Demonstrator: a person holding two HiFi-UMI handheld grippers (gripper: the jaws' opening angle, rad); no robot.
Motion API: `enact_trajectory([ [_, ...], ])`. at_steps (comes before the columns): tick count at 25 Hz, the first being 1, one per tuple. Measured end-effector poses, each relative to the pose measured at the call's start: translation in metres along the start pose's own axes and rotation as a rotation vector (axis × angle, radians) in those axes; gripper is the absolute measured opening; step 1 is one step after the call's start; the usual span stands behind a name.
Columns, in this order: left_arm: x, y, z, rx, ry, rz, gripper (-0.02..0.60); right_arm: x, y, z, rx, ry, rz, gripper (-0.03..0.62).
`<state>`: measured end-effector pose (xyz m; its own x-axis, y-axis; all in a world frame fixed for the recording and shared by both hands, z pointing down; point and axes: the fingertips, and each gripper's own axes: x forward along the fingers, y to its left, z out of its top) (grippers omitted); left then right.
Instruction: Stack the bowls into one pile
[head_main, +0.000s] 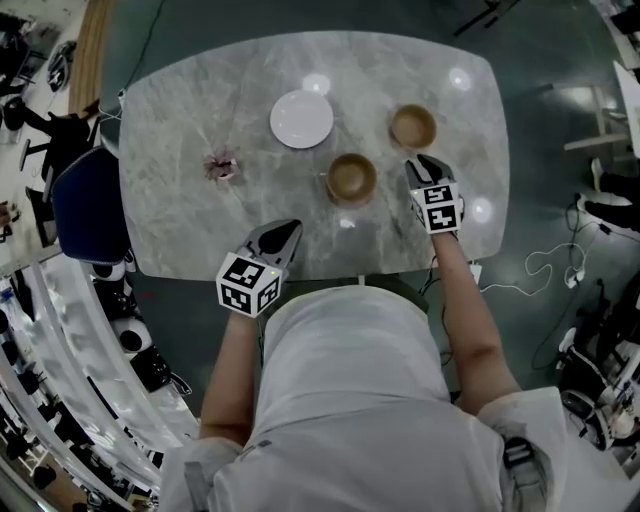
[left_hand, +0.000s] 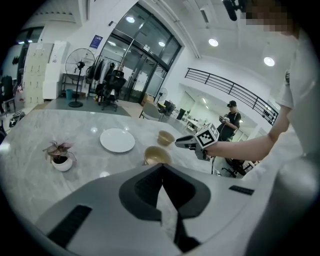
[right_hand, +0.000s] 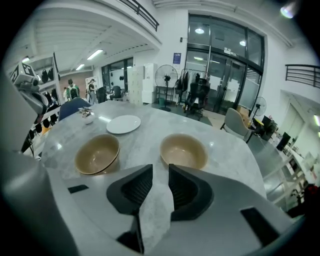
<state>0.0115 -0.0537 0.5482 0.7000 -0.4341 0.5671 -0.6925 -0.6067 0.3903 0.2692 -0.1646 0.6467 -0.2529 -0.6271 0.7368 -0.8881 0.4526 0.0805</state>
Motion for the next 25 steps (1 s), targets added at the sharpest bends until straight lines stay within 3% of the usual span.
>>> enact_trajectory([
  [17, 0.021, -0.033, -0.015, -0.038, 0.028, 0.073, 0.002, 0.031, -0.017, 0.003, -0.139, -0.004, 0.087, 0.124],
  [25, 0.010, -0.033, -0.024, -0.065, 0.022, 0.101, 0.002, 0.045, -0.018, 0.003, -0.201, 0.023, 0.087, 0.122],
])
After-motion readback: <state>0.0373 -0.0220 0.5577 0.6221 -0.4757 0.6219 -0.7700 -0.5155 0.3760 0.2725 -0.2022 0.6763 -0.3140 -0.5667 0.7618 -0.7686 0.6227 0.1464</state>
